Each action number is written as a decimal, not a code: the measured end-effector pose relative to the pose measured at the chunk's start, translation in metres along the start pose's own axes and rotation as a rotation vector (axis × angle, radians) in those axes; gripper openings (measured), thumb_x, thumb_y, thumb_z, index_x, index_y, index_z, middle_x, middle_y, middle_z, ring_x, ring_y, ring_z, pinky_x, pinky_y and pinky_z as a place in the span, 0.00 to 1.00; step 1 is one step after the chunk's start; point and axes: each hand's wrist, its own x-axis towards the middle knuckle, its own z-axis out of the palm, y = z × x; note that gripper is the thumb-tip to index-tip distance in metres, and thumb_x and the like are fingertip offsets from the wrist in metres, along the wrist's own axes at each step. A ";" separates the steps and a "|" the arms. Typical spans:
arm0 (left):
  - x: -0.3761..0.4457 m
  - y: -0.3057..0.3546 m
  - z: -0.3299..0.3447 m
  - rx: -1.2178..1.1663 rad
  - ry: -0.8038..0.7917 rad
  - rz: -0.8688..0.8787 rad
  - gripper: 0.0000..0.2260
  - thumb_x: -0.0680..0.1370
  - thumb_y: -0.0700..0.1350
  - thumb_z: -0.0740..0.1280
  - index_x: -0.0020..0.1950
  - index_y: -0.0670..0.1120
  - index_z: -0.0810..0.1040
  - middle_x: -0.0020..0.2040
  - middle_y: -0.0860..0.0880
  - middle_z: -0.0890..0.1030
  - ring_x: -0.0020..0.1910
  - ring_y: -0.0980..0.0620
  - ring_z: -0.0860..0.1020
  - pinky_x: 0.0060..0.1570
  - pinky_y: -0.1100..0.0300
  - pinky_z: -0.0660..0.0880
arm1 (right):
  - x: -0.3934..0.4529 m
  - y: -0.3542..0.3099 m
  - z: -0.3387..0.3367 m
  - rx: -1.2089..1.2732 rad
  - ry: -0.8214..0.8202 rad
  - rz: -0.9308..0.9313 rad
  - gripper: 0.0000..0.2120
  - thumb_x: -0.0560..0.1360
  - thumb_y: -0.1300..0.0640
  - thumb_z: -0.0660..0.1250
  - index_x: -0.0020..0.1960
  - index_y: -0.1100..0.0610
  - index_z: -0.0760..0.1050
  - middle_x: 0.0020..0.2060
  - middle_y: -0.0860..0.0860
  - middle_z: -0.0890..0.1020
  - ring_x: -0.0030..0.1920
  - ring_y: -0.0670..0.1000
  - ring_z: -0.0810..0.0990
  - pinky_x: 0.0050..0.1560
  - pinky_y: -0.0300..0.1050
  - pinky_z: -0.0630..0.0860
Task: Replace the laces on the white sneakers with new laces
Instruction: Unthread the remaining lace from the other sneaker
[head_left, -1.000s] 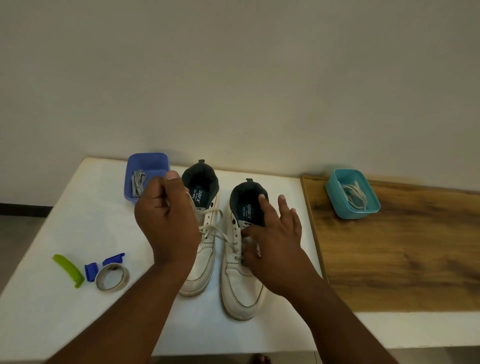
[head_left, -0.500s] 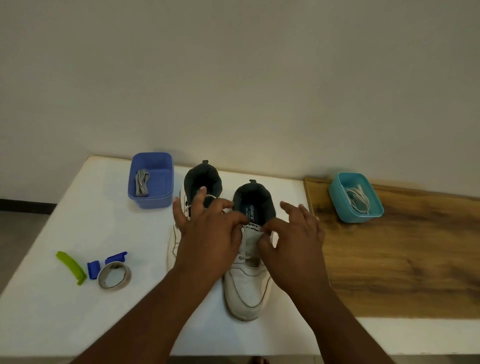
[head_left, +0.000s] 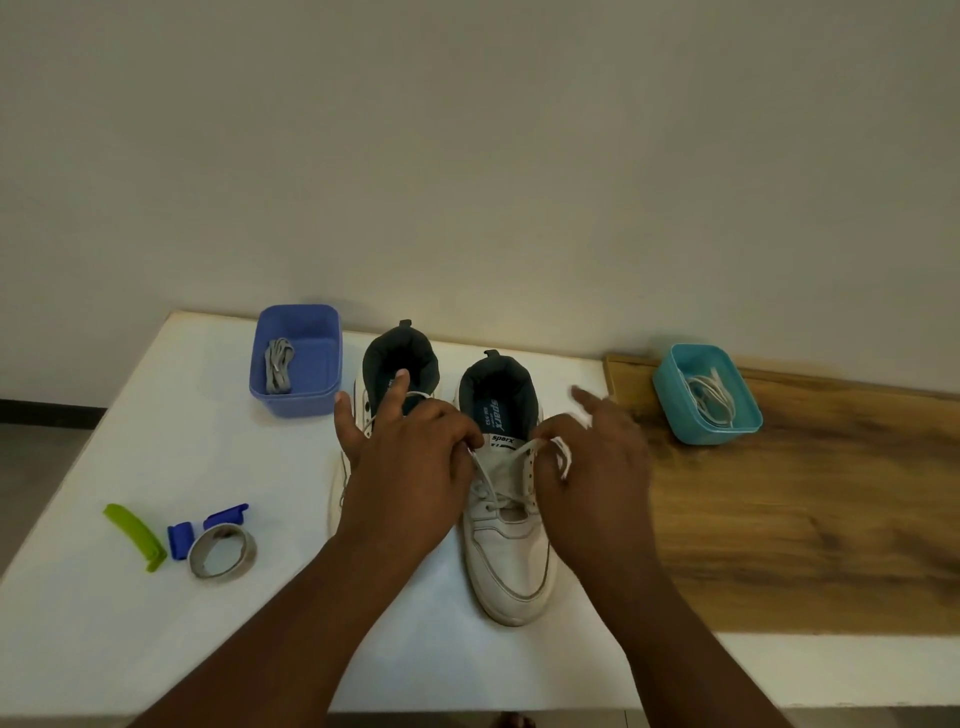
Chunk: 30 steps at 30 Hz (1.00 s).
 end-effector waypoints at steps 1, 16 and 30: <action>0.000 0.000 0.000 -0.005 0.001 -0.010 0.05 0.77 0.51 0.67 0.49 0.62 0.81 0.58 0.61 0.81 0.78 0.48 0.62 0.72 0.30 0.45 | 0.002 0.004 -0.003 0.034 0.109 0.051 0.06 0.79 0.54 0.66 0.53 0.46 0.79 0.69 0.50 0.75 0.72 0.55 0.70 0.71 0.64 0.68; -0.001 -0.001 0.003 0.035 -0.050 0.012 0.16 0.71 0.49 0.76 0.54 0.64 0.78 0.62 0.60 0.79 0.78 0.46 0.61 0.71 0.30 0.44 | -0.002 -0.003 0.009 -0.025 -0.132 -0.028 0.06 0.78 0.51 0.70 0.51 0.40 0.82 0.78 0.49 0.66 0.81 0.57 0.53 0.78 0.62 0.49; 0.003 -0.009 0.018 -0.069 0.107 0.079 0.18 0.68 0.43 0.80 0.50 0.59 0.79 0.55 0.52 0.84 0.71 0.38 0.73 0.64 0.21 0.53 | -0.001 -0.012 0.006 -0.003 -0.172 -0.124 0.15 0.79 0.53 0.68 0.61 0.36 0.79 0.81 0.46 0.55 0.82 0.56 0.43 0.79 0.60 0.41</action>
